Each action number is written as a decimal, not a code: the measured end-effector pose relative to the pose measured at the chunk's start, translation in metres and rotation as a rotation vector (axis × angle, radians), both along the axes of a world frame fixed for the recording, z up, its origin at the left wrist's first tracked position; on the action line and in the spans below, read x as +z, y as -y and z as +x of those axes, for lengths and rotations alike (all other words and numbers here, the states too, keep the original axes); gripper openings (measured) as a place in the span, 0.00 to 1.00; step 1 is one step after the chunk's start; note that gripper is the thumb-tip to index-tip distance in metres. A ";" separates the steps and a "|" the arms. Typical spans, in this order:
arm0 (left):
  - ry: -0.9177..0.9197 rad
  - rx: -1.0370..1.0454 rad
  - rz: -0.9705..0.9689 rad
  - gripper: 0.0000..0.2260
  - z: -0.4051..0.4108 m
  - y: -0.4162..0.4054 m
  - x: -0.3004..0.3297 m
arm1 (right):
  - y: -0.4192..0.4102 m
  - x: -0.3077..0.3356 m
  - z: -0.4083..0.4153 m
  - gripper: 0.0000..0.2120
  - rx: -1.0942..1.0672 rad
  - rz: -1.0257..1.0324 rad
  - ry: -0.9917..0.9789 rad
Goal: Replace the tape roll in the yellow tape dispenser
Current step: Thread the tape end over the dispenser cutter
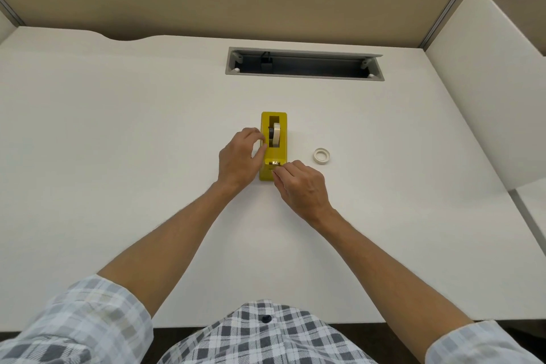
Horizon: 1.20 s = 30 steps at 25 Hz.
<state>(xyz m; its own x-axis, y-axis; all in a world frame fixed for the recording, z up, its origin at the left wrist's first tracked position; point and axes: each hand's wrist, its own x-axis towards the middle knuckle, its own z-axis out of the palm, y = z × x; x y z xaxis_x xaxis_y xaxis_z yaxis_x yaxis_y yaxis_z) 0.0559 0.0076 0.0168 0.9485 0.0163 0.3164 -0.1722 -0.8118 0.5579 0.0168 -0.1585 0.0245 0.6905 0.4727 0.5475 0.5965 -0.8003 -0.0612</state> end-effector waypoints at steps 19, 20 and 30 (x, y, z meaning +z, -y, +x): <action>-0.115 -0.179 -0.100 0.15 -0.034 -0.006 -0.010 | 0.009 -0.022 -0.008 0.10 0.020 -0.093 0.124; -0.120 -0.180 -0.092 0.15 -0.033 -0.007 -0.009 | 0.010 -0.024 -0.009 0.10 0.014 -0.096 0.127; -0.073 -0.174 0.021 0.14 -0.032 -0.005 -0.003 | 0.007 -0.011 -0.003 0.08 -0.137 0.231 -0.121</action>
